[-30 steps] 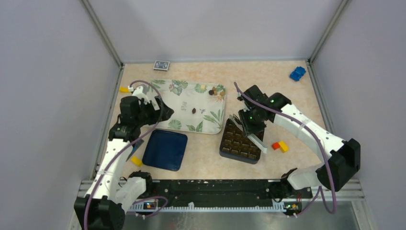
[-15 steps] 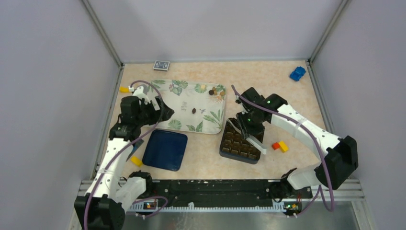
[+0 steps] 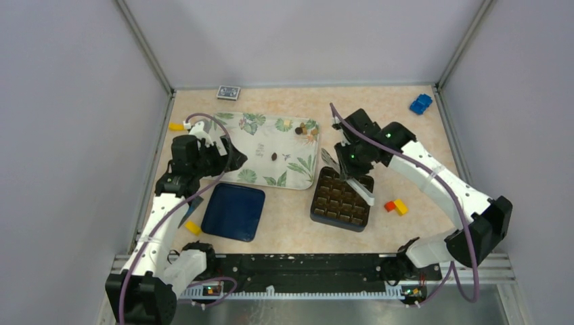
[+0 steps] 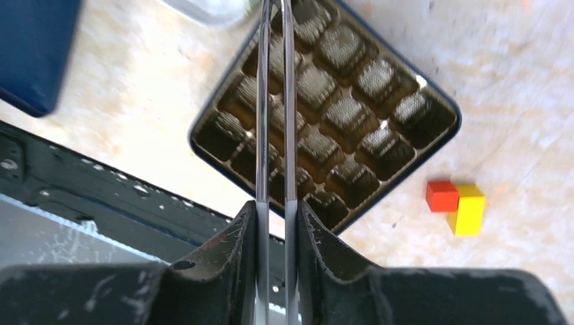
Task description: Pack the chocolate
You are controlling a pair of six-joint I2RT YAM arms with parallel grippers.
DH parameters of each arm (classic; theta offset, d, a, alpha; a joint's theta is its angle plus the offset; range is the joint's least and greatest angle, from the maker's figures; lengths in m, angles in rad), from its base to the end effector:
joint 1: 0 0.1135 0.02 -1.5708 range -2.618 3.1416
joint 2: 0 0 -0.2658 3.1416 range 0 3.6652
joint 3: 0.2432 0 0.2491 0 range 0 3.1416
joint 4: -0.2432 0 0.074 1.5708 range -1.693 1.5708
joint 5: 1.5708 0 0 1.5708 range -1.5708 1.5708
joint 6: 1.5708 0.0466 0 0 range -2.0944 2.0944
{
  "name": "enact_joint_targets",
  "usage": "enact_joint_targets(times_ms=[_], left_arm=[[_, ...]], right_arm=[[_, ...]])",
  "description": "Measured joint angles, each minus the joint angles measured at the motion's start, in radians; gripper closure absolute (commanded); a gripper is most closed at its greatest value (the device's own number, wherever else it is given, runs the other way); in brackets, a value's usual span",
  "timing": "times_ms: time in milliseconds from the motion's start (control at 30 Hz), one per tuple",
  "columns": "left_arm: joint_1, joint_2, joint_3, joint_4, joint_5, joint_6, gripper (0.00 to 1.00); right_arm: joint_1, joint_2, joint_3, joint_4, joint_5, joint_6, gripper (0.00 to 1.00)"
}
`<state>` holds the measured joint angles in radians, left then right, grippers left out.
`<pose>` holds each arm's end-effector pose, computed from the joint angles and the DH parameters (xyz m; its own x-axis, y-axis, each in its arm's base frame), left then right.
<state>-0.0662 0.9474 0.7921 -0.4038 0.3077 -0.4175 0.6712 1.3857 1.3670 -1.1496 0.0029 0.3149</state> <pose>0.2119 -0.0282 0.2884 -0.6132 -0.3466 -0.7098 0.0772 0.8680 -0.4906 0.2046 0.1623 0.3193 -0.8774 -0.3013 -0.3733 -0.3673 0.9225 0.1188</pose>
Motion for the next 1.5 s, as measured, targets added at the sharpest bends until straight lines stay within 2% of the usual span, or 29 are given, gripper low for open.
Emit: enact_joint_targets(times_ms=[167,333,500,667,1200,1333,1500], left_arm=[[0.000,0.000,0.000,0.000,0.015,0.001,0.01],[0.000,-0.003,0.000,-0.017,-0.002,0.013,0.01],[0.000,-0.034,0.001,-0.050,-0.042,0.029,0.01],[0.000,-0.056,0.002,-0.079,-0.069,0.035,0.01],[0.000,-0.079,0.002,-0.095,-0.090,0.039,0.01],[0.000,-0.080,0.002,-0.098,-0.090,0.039,0.01],[0.000,-0.081,0.002,-0.098,-0.090,0.039,0.01]], right_arm=[[0.040,0.031,0.119,0.055,0.011,-0.010,0.78],[0.116,0.237,0.252,0.163,0.042,-0.042,0.67],[0.193,0.459,0.320,0.233,0.079,-0.083,0.60],[0.235,0.554,0.323,0.237,0.109,-0.103,0.52],[0.245,0.607,0.349,0.278,0.172,-0.109,0.56],[0.245,0.624,0.356,0.283,0.172,-0.110,0.62],[0.245,0.628,0.373,0.290,0.174,-0.111,0.77]])
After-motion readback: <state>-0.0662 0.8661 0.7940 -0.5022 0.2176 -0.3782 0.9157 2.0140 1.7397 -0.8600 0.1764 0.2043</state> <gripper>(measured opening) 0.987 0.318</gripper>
